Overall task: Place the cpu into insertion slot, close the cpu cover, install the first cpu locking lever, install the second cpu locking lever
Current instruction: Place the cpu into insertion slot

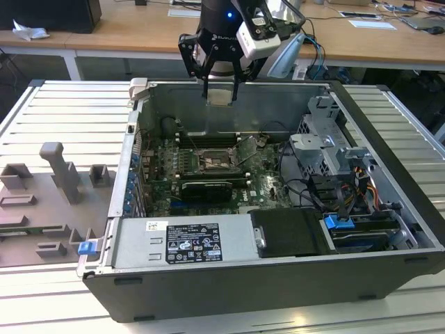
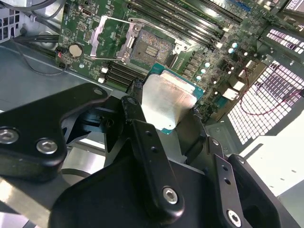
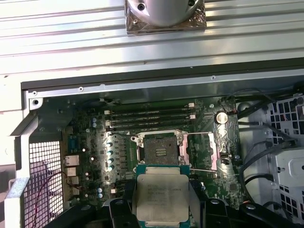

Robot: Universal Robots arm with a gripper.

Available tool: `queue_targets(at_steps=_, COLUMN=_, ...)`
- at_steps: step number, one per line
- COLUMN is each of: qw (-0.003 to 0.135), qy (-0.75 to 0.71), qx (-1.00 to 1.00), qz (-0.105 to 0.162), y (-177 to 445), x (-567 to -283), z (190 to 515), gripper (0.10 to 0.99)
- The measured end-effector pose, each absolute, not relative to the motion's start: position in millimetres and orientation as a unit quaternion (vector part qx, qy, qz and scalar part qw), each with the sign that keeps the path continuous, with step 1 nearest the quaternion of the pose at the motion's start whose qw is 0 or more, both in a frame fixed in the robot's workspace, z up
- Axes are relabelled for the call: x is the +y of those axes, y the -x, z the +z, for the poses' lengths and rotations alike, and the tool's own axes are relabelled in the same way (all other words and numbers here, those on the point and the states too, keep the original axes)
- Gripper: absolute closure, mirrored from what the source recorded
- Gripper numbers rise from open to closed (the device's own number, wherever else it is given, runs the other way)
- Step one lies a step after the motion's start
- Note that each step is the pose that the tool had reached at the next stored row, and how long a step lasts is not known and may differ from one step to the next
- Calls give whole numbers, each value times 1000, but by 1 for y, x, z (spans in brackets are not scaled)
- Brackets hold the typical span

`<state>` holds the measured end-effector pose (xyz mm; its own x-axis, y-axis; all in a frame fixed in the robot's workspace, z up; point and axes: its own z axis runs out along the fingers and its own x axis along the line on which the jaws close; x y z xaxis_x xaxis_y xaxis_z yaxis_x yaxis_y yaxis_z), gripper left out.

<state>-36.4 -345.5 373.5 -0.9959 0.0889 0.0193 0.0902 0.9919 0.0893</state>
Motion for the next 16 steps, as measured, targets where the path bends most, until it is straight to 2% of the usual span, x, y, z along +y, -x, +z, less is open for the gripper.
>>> queue_targets(at_steps=16, qw=7, qy=50, qx=-998, qz=-45, y=36, x=-346, z=372, gripper=553)
